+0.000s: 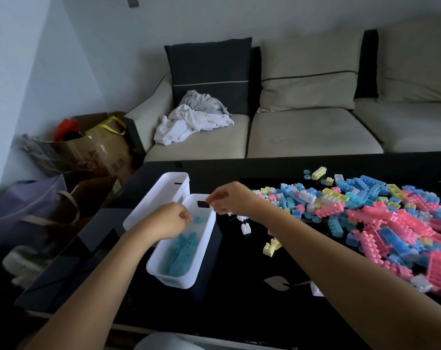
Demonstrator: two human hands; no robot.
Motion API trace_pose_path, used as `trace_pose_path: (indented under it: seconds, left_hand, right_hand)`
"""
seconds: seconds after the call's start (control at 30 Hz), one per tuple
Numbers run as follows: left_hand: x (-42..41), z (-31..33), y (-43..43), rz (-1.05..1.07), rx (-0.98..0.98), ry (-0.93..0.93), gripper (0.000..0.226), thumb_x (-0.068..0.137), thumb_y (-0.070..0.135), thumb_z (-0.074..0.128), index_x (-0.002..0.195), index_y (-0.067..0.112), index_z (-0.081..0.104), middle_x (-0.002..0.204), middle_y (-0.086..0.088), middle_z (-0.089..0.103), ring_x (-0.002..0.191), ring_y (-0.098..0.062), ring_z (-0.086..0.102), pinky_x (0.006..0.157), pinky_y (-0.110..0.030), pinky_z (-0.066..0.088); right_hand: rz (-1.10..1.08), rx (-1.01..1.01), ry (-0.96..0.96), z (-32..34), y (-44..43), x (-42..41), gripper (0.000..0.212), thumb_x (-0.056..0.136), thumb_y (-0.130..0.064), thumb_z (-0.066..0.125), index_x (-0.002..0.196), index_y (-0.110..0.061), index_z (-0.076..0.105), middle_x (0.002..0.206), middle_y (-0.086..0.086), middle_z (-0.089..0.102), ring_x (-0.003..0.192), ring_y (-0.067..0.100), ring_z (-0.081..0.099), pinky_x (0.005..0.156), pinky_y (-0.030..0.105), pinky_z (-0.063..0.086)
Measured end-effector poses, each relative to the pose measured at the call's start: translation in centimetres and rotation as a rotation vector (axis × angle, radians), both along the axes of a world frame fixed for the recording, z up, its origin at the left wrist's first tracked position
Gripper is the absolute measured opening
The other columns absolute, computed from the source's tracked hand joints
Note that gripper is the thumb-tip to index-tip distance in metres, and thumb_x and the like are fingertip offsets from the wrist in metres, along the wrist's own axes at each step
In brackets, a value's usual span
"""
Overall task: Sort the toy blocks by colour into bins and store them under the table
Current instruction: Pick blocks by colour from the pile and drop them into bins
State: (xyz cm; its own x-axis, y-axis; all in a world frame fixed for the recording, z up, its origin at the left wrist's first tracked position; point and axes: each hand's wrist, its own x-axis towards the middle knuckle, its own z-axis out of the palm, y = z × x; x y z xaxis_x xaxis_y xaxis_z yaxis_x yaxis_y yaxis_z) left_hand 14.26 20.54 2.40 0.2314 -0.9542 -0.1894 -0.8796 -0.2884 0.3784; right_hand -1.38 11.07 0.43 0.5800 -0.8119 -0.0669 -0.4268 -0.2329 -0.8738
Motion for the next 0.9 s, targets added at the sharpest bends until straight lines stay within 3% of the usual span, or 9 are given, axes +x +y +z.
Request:
trace_pose_path:
  seconds: [0.17,0.27,0.37,0.53,0.63,0.73,0.9]
  left_hand:
    - [-1.9,-0.2,-3.1,-0.083,-0.121,0.053,0.019,0.093,0.02,0.053,0.106,0.015,0.066,0.108,0.003,0.066,0.102,-0.014,0.059,0.091,-0.025,0.044]
    - [-3.4,-1.0,-6.1,-0.124,-0.156,0.083,0.011,0.09,0.02,0.059,0.097,0.023,0.066,0.107,0.002,0.067,0.098,-0.015,0.061,0.093,-0.029,0.047]
    - [-5.8,-1.7,-9.2,-0.184,-0.156,0.081,0.024,0.091,0.016,0.057,0.112,0.021,0.066,0.114,0.004,0.063,0.099,-0.013,0.058,0.086,-0.026,0.045]
    - [-9.3,-3.7,-13.7,-0.21,-0.078,0.02,0.038,0.091,0.005,0.053,0.126,0.018,0.058,0.131,-0.004,0.055,0.106,-0.014,0.057,0.077,-0.023,0.045]
    - [-10.3,-5.2,-15.4,-0.193,-0.078,-0.06,0.033,0.088,0.004,0.059,0.12,0.013,0.061,0.124,-0.007,0.06,0.107,-0.019,0.059,0.087,-0.029,0.05]
    - [-10.4,-6.1,-16.0,-0.152,-0.117,-0.133,0.025,0.087,0.012,0.065,0.111,0.013,0.063,0.112,-0.005,0.065,0.098,-0.019,0.061,0.083,-0.031,0.051]
    - [-10.3,-7.2,-16.1,-0.193,-0.093,-0.257,0.037,0.086,0.004,0.062,0.122,0.014,0.06,0.117,-0.007,0.064,0.106,-0.023,0.061,0.088,-0.034,0.052]
  right_hand:
    - [-0.08,-0.099,0.112,0.5,-2.7,-5.7,0.022,0.094,-0.023,0.054,0.108,-0.011,0.066,0.097,0.005,0.068,0.089,0.015,0.064,0.087,0.029,0.053]
    - [-0.171,-0.187,0.204,-0.4,-4.3,-9.9,0.023,0.095,-0.022,0.052,0.112,-0.014,0.065,0.104,0.003,0.066,0.088,0.012,0.061,0.076,0.02,0.048]
    - [-0.251,-0.193,0.289,-1.9,-5.2,-13.1,0.023,0.096,-0.021,0.05,0.113,-0.013,0.063,0.103,0.001,0.066,0.082,0.009,0.059,0.07,0.018,0.045]
    - [-0.331,-0.252,0.367,-4.8,-5.2,-15.8,0.03,0.095,-0.017,0.052,0.125,-0.018,0.058,0.127,0.002,0.059,0.091,0.009,0.055,0.071,0.016,0.043]
    - [-0.341,-0.311,0.34,-6.1,-5.0,-16.7,0.034,0.093,-0.015,0.054,0.127,-0.018,0.058,0.137,0.001,0.052,0.111,0.017,0.056,0.083,0.021,0.045]
    - [-0.265,-0.383,0.383,-6.8,-4.7,-17.3,0.039,0.091,-0.002,0.049,0.127,-0.014,0.057,0.136,0.004,0.052,0.122,0.02,0.05,0.097,0.024,0.04]
    - [-0.228,-0.467,0.427,-6.6,-4.7,-16.9,0.055,0.083,0.008,0.045,0.134,-0.013,0.051,0.145,0.003,0.044,0.134,0.019,0.038,0.109,0.027,0.031]
